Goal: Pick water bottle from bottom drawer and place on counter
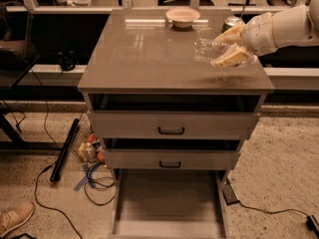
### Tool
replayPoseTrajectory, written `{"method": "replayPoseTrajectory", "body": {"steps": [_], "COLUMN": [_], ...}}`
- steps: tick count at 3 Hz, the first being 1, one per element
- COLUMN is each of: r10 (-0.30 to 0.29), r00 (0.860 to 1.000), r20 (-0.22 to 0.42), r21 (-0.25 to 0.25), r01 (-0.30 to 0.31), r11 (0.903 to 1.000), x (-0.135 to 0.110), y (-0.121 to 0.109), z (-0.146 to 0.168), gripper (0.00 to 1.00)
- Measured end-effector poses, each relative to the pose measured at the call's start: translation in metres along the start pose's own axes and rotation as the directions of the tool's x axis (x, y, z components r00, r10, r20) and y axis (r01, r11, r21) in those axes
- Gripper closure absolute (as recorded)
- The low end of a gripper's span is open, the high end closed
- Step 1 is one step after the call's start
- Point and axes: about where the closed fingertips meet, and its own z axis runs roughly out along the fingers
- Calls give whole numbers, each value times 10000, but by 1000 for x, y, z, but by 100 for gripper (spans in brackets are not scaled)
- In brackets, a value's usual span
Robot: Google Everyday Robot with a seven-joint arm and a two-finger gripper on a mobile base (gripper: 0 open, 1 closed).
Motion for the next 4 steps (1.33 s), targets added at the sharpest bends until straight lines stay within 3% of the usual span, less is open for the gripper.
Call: {"method": "replayPoseTrajectory", "body": {"steps": [2,4], "r10": [545,1338], "r00": [9977,9909], "r20": [409,143], "r21": [-727,-1346], "r01": [-515,-1307], "r11": [9960,9822], "x": [-12,-7], "y": [-20,-26], "z": [49,90], "gripper": [100,98]}}
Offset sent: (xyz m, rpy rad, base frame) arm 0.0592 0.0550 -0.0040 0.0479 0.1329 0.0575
